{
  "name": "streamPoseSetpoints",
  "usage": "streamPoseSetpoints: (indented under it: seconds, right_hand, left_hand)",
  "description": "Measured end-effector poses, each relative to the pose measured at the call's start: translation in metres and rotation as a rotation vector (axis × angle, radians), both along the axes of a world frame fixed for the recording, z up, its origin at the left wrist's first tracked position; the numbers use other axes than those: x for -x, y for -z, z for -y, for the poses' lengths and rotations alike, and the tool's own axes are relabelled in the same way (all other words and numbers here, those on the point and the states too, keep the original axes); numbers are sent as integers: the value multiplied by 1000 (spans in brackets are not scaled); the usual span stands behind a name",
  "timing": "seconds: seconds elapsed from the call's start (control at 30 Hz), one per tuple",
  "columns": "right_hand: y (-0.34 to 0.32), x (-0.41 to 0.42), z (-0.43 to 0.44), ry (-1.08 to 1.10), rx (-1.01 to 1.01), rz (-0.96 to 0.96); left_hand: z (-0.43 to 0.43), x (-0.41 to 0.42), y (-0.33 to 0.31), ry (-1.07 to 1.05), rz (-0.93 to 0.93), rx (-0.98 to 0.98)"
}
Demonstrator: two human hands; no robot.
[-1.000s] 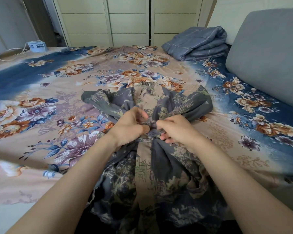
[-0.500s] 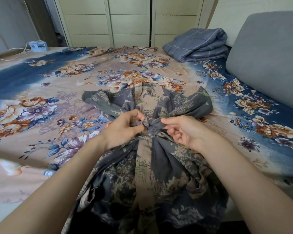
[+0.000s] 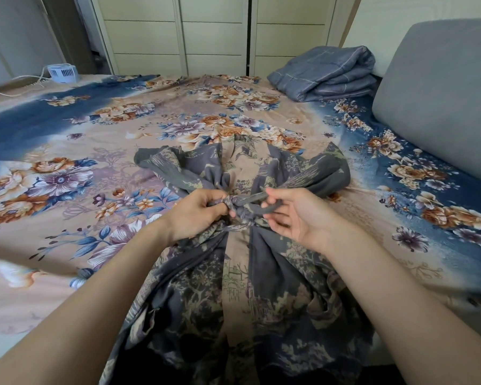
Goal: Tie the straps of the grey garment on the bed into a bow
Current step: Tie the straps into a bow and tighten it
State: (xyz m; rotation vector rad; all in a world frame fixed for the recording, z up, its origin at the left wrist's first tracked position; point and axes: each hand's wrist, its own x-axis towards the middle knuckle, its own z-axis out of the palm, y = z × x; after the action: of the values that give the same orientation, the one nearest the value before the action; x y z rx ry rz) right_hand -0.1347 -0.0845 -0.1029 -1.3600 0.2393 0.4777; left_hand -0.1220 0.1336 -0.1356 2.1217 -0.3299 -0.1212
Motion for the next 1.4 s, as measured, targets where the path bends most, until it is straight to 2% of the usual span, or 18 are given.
streamPoseSetpoints:
  seconds: [0.2,0.37,0.5,0.6,0.8,0.87,1.0,1.1,1.27,1.4]
  right_hand:
    - [0,1,1,130,-137,16]
    - [5,-1,-5,130,-120,-7]
    - [4,0,-2,71,-28,-58]
    - [9,-5,0,63,-2,-69]
    - [10,-17,12,187,-141,-88]
    - [14,-22,15,168,-59,-69]
    - [31,-27,28,99,242,-29]
    - [39,-29,44,87,340,-37]
    - [53,-33,51,108,385,6]
    - [49,-35,50,145,190,40]
  left_hand:
    - [0,-5,8,23,-91,46]
    - [-2,-12,15,-115,-97,14]
    - [-10,-18,19,-221,-110,4]
    - [-7,-22,19,-271,-86,13]
    - [-2,-23,20,-340,10,-36]
    - [-1,-23,18,-369,20,-63]
    - [-15,-24,24,-370,-54,-38]
    - [-29,-25,35,-429,-97,-49]
    - [-20,-21,44,-472,24,-163]
    - [-21,-18,45,-395,35,-211]
